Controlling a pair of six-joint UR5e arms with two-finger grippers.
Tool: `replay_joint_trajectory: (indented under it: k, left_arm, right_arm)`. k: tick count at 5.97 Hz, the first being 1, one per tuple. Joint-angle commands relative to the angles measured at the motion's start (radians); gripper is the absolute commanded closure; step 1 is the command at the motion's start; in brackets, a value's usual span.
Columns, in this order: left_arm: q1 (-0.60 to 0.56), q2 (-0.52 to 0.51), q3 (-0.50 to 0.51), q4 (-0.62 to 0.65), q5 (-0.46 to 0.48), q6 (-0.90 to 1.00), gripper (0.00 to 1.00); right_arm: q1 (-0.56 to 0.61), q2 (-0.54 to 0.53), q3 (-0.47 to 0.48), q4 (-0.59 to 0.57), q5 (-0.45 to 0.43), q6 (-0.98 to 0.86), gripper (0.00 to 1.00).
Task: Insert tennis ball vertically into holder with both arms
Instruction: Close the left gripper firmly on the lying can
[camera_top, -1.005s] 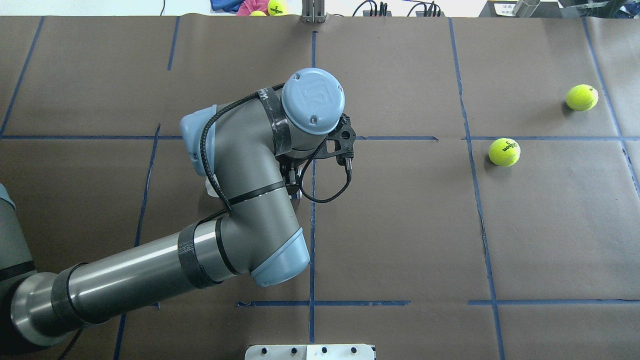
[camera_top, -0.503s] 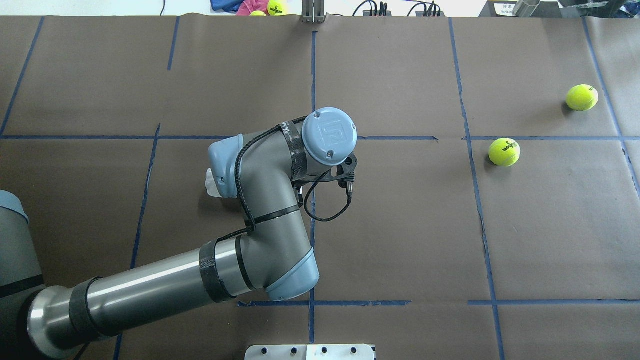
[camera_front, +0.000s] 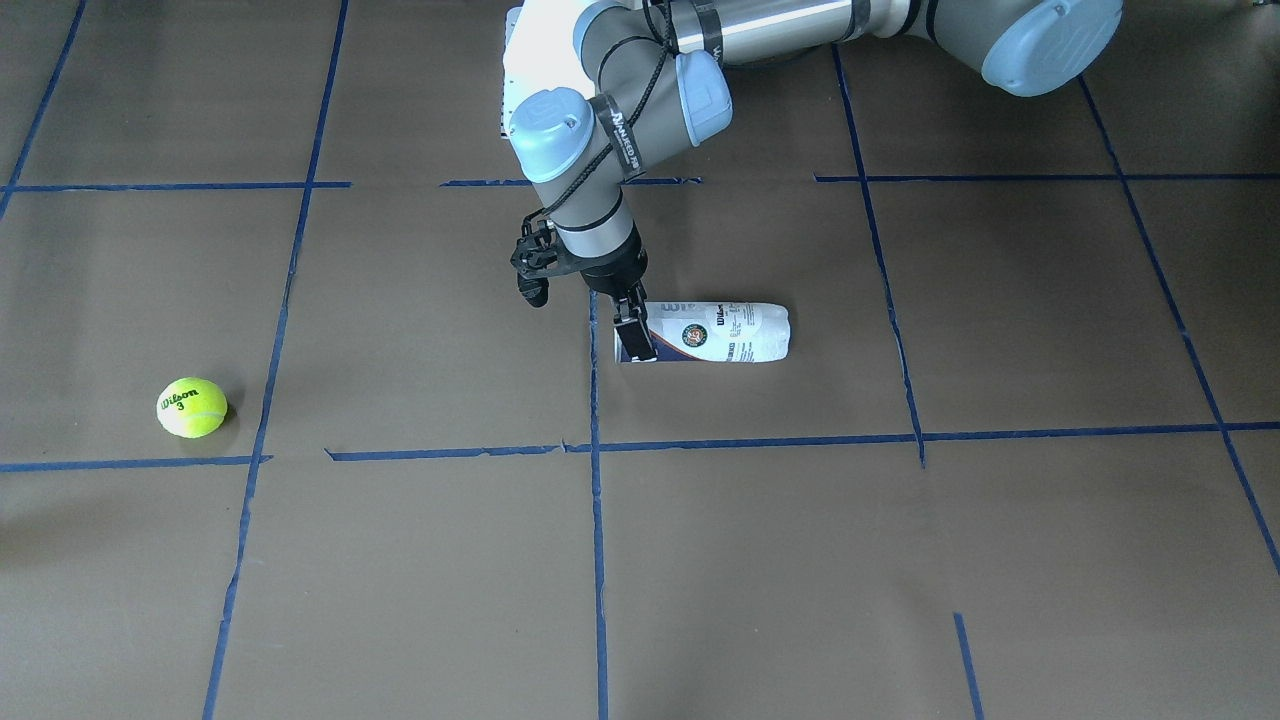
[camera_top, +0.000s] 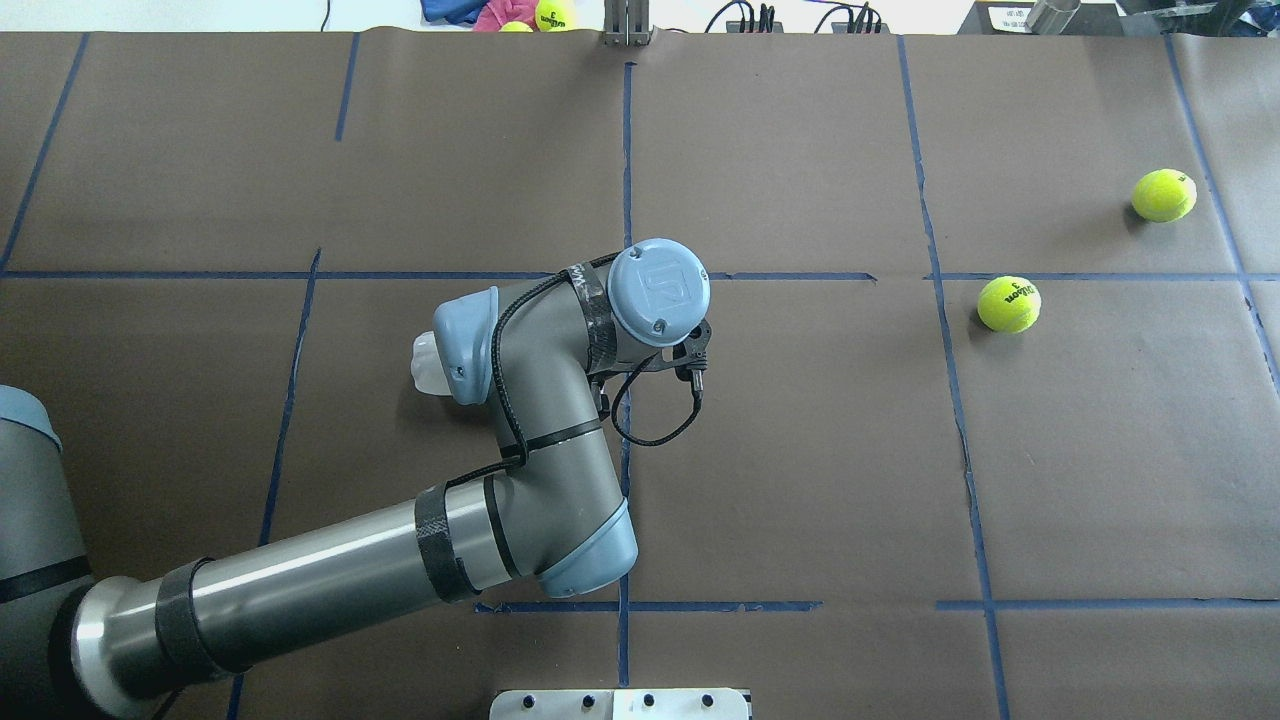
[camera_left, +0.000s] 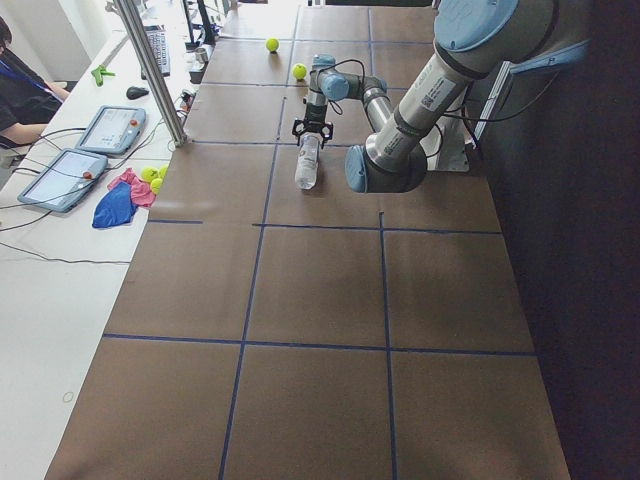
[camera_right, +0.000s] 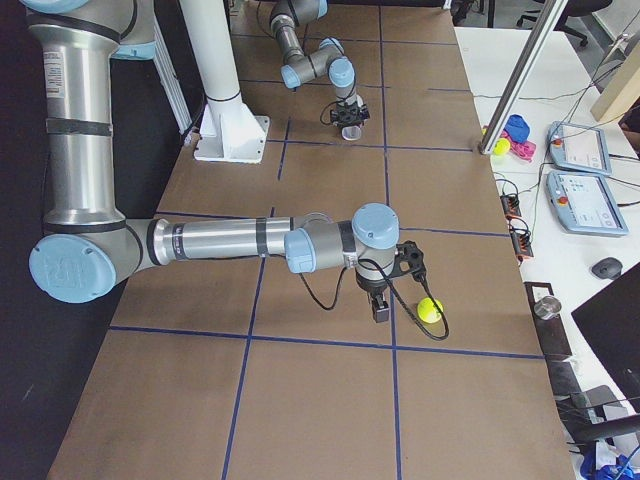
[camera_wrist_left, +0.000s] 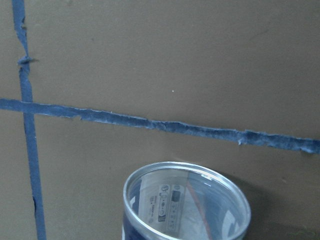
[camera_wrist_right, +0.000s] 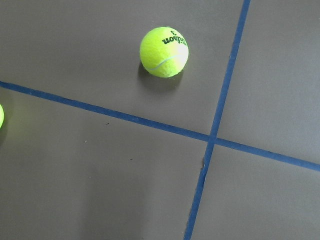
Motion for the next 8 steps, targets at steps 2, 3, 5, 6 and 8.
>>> replay_joint_trajectory:
  k: [2, 3, 5, 6, 8]
  left_arm:
    - [0.0, 0.002, 0.038, -0.053, 0.001, 0.0, 0.0]
    - [0.0, 0.002, 0.038, -0.053, 0.001, 0.0, 0.03]
    - [0.0, 0.004, 0.038, -0.081, 0.002, -0.004, 0.2]
    - [-0.002, 0.004, 0.037, -0.081, 0.001, -0.005, 0.23]
    - [-0.04, -0.008, -0.029, -0.081, -0.007, -0.001, 0.23]
  right_arm:
    - [0.0, 0.0, 0.0, -0.001, 0.0, 0.0, 0.0]
    - [0.0, 0.0, 0.0, -0.001, 0.0, 0.0, 0.0]
    - [0.0, 0.0, 0.0, -0.001, 0.0, 0.002, 0.0]
    - [-0.001, 0.0, 0.001, -0.001, 0.0, 0.002, 0.0]
    - [-0.001, 0.0, 0.001, -0.001, 0.0, 0.002, 0.0]
